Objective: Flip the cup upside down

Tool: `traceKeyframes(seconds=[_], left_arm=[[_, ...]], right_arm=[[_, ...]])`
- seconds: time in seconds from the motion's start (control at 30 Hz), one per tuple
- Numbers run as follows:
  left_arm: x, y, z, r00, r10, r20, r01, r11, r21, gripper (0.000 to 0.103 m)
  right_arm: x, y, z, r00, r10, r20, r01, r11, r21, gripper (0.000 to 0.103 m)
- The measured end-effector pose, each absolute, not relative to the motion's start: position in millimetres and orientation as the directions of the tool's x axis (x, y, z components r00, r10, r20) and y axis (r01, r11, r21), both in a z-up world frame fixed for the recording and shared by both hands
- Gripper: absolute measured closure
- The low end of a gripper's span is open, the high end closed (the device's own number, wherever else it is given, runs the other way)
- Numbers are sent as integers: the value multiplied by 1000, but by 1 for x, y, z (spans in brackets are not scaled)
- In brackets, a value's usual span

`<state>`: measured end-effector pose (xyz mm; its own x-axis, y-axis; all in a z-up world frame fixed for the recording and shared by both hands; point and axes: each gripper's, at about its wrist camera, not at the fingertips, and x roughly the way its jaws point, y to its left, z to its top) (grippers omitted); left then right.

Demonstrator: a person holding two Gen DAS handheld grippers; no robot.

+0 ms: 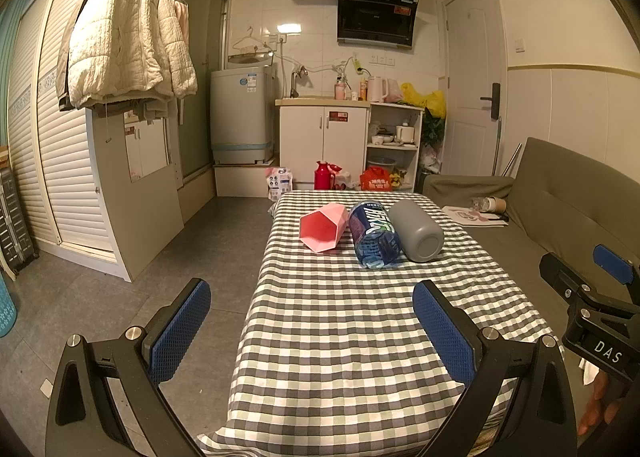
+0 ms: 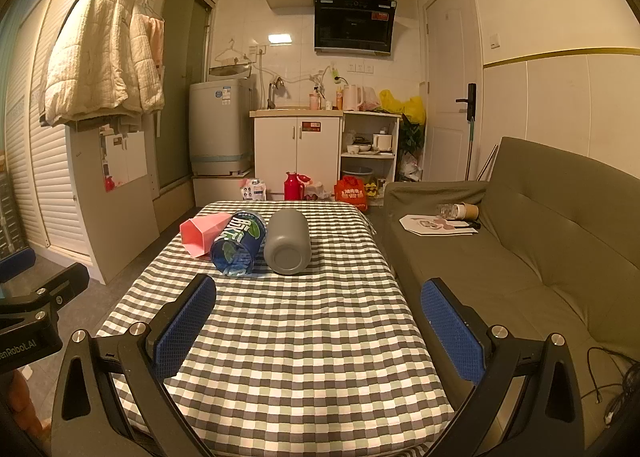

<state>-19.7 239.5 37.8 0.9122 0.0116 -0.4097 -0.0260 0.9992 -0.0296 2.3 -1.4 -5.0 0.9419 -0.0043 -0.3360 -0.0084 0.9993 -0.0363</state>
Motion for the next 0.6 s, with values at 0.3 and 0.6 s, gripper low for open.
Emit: traceKeyframes(seconds=[0.3,0.6], left_arm=[[-20,240,38,912,12,-410,-26,999,-30,0],[-19,240,38,911,12,-411,-26,999,-30,0]], right_arm=[[5,-1,-12,940,-5,-340,-7,999,-35,0],[6,-1,-12,940,-5,-341,-7,999,-34,0]])
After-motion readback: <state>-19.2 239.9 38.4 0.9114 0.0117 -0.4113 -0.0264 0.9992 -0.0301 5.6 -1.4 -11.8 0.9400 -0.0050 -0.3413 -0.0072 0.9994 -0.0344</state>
